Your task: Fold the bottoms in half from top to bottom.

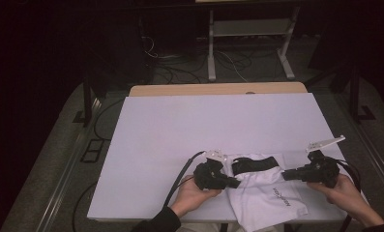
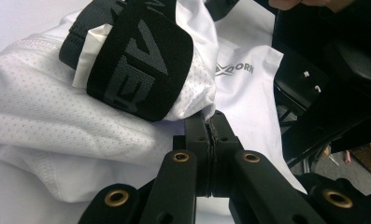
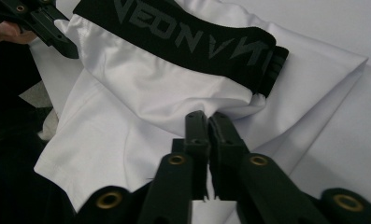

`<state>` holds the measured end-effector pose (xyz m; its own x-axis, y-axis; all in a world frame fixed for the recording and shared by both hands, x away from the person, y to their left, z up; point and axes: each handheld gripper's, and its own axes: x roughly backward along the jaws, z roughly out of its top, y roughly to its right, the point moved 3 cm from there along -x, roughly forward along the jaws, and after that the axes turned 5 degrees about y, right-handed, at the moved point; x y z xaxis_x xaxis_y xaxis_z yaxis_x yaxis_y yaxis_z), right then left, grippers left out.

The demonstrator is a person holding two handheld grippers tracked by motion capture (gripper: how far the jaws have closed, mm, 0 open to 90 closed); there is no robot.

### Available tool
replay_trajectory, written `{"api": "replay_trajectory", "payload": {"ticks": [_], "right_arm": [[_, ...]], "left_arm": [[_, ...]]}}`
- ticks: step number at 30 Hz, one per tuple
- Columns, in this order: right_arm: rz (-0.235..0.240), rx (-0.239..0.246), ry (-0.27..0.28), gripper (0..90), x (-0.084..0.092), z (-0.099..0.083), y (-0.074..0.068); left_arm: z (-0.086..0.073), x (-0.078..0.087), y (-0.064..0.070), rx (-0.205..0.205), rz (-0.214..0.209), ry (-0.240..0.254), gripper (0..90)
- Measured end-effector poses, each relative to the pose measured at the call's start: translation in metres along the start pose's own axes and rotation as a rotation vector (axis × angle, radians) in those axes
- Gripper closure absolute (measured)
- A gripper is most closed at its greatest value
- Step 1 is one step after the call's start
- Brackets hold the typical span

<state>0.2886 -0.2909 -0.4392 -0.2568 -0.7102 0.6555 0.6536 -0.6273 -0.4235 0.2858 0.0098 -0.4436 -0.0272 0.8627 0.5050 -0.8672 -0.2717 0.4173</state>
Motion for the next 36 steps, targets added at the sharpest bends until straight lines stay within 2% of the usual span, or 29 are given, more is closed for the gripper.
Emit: {"api": "replay_trajectory", "payload": {"ticks": [9, 16, 22, 30, 36], "right_arm": [[-0.014, -0.002, -0.004, 59.1, 0.003, 0.006, 0.0], [-0.024, -0.009, 0.025, 44.9, 0.006, 0.021, 0.002], [-0.024, -0.048, 0.026, 35.5, -0.001, 0.034, 0.012], [-0.005, -0.137, -0.012, 33.8, -0.017, 0.041, 0.032], [0.028, -0.157, -0.031, 34.9, -0.025, 0.042, 0.039]], "left_arm": [[-0.002, -0.003, 0.001, -0.008, -0.005, -0.024, 88.3], [-0.002, -0.003, 0.001, -0.012, -0.007, -0.031, 88.3], [-0.004, -0.005, 0.0, -0.018, -0.015, -0.047, 88.3], [-0.005, -0.007, 0.0, -0.025, -0.028, -0.07, 88.3], [-0.005, -0.007, 0.0, -0.024, -0.031, -0.069, 88.3]]}}
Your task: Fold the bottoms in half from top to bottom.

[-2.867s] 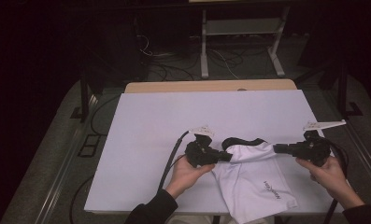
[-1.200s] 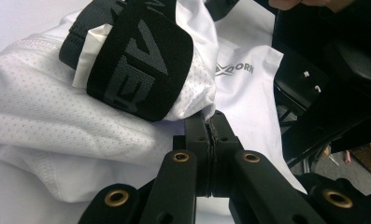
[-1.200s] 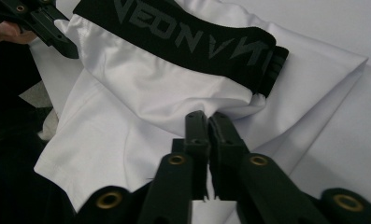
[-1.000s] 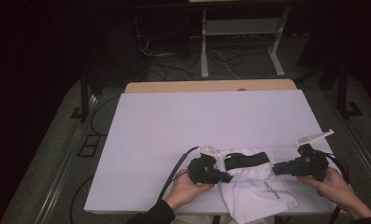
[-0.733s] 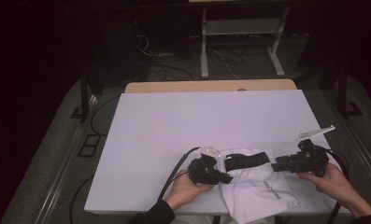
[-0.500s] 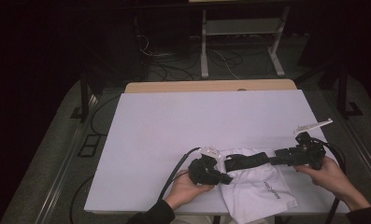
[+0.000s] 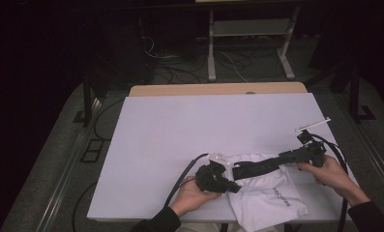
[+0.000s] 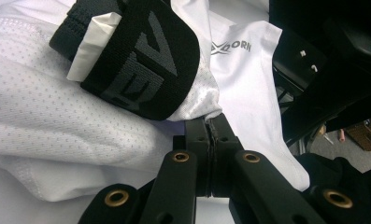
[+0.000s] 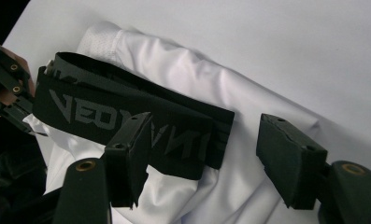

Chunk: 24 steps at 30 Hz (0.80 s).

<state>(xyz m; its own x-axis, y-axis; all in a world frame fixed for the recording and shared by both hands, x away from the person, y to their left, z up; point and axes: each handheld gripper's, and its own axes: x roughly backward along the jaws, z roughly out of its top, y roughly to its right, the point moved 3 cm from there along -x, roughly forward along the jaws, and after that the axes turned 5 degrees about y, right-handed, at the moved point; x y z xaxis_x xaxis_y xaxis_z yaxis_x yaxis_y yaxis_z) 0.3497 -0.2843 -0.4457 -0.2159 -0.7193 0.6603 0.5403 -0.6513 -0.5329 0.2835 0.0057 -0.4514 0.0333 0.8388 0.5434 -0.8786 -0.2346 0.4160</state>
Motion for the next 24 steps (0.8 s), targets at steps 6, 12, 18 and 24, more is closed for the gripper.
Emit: {"api": "replay_trajectory", "payload": {"ticks": [6, 12, 18, 24], "right_arm": [[0.029, -0.011, -0.026, 37.2, -0.008, 0.001, 0.003], [0.05, -0.016, -0.064, 39.9, -0.016, 0.001, 0.003], [0.057, -0.003, -0.079, 46.3, -0.02, 0.001, -0.001], [0.05, -0.002, -0.064, 63.1, -0.02, 0.0, -0.001]], "left_arm": [[0.0, 0.0, 0.0, 0.001, -0.003, 0.002, 88.3], [0.0, 0.0, 0.0, 0.005, -0.005, 0.003, 88.3], [0.0, 0.0, -0.001, 0.006, -0.006, 0.002, 88.2], [0.0, -0.001, -0.001, 0.005, -0.007, 0.002, 88.2]]}}
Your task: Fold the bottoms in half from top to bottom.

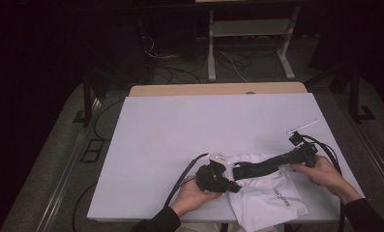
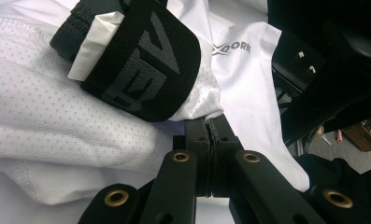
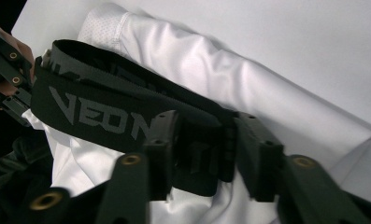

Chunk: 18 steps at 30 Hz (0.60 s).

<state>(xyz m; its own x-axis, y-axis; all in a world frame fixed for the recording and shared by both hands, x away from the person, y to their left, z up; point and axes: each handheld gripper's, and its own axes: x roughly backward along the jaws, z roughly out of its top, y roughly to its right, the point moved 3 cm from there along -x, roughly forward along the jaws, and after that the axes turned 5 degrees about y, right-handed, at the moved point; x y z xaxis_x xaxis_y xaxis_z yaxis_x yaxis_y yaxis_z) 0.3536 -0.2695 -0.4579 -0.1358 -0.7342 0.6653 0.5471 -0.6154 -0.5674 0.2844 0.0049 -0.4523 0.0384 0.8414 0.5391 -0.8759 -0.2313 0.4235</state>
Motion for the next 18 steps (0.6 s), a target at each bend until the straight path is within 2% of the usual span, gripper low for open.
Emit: {"api": "replay_trajectory", "payload": {"ticks": [6, 9, 14, 18], "right_arm": [[-0.019, 0.009, 0.003, 73.8, 0.0, -0.004, -0.001], [-0.012, 0.027, 0.022, 79.3, 0.004, -0.004, -0.004], [-0.003, 0.042, 0.04, 81.3, 0.009, -0.005, -0.008], [0.022, 0.062, 0.065, 81.7, 0.015, -0.006, -0.012]], "left_arm": [[0.0, -0.001, 0.0, -0.001, 0.0, 0.002, 88.2], [0.0, 0.0, 0.0, 0.001, -0.001, 0.003, 88.1], [0.0, -0.001, 0.0, 0.001, 0.001, 0.002, 88.1], [0.0, 0.0, 0.0, 0.002, 0.001, 0.003, 88.1]]}}
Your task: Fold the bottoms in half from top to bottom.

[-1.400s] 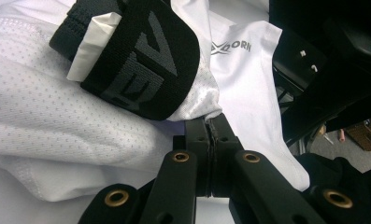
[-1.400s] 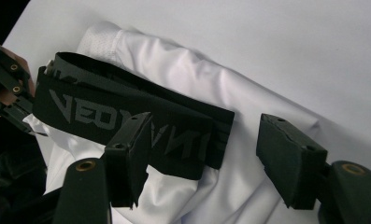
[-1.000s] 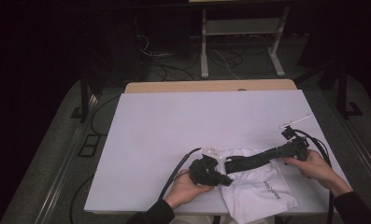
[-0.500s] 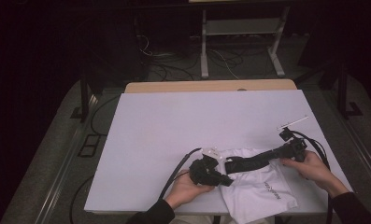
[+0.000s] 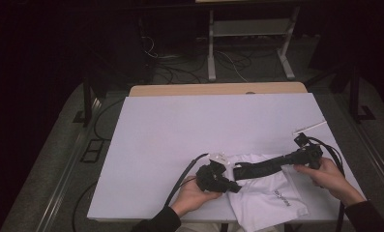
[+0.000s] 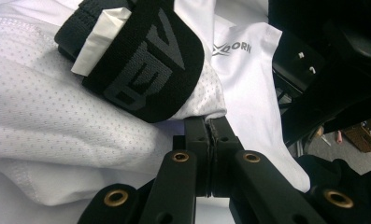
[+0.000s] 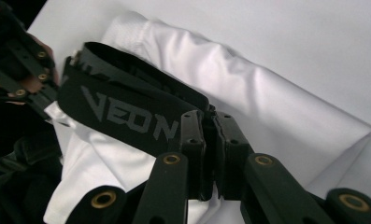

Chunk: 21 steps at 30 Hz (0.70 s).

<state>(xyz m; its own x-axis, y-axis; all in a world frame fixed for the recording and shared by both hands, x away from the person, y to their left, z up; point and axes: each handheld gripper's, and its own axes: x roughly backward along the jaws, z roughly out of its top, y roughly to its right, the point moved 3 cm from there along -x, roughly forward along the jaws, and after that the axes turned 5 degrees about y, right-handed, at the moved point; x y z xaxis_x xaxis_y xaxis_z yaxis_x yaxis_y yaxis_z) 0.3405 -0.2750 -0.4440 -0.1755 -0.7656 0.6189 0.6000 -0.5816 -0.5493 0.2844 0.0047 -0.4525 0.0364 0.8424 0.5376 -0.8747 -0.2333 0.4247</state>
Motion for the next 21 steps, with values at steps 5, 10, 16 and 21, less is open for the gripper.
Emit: {"api": "replay_trajectory", "payload": {"ticks": [5, 10, 16, 21], "right_arm": [[0.056, 0.019, 0.048, 81.8, 0.014, -0.002, -0.007], [0.089, 0.037, 0.072, 81.8, 0.025, -0.006, -0.013], [0.118, 0.062, 0.079, 81.9, 0.03, -0.01, -0.018], [0.147, 0.091, 0.079, 81.9, 0.034, -0.014, -0.02]], "left_arm": [[0.0, 0.0, 0.0, -0.002, 0.001, -0.002, 88.1], [0.0, 0.0, 0.0, -0.002, 0.003, 0.0, 88.0], [0.0, -0.001, 0.0, -0.003, 0.002, -0.01, 87.7], [-0.001, -0.002, -0.001, 0.0, -0.001, -0.013, 87.4]]}}
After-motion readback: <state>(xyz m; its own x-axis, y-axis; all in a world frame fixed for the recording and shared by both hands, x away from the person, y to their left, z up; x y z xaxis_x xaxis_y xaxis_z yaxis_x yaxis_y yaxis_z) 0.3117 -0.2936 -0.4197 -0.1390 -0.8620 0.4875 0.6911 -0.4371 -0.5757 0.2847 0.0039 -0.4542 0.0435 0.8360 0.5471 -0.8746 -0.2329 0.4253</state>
